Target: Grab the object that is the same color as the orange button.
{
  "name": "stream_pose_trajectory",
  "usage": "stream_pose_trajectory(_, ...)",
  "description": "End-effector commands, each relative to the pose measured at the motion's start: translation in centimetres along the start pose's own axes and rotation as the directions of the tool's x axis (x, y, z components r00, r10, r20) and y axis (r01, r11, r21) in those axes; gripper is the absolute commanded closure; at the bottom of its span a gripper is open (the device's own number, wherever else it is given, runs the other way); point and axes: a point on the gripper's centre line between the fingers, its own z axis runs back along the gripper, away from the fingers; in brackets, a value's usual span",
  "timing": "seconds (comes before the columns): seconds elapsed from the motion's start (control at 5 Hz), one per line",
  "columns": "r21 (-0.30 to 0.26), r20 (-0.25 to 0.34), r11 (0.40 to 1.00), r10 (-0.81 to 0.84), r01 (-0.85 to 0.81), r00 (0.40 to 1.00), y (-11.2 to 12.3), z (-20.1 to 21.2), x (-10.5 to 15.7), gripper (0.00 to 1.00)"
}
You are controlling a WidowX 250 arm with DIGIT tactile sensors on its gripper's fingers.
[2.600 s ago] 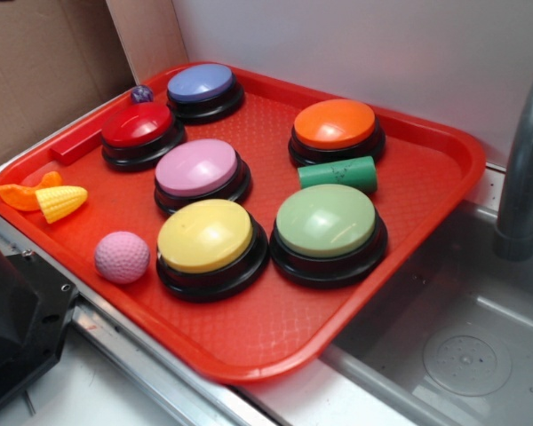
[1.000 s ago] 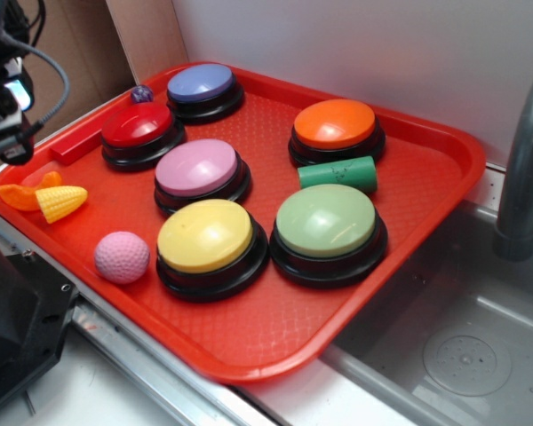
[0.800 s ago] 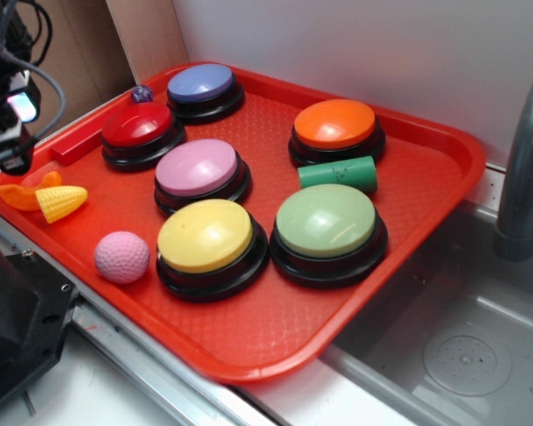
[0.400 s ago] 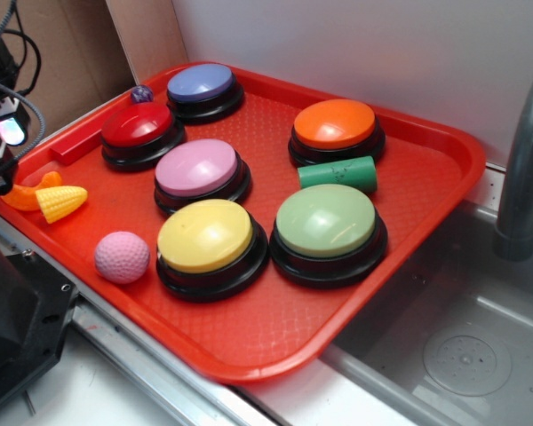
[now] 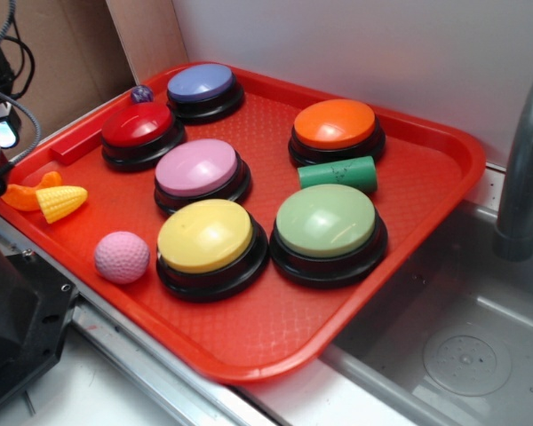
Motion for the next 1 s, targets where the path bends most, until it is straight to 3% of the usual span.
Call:
stream_pose_trajectory(0.0,0.021,-0.013,1.0,0.009,-0.009,1.0,1.0,-1.6,1.5,0.0)
stream_pose_trajectory(0.6,0.003,0.001,1.0,0.012,-0.012,1.0,0.1,-3.1,3.2,0.0)
stream_pose_trajectory(0.8,-0.001,-0.019,1.0,0.024,-0.024,1.0,0.0,-3.5,2.9,0.0)
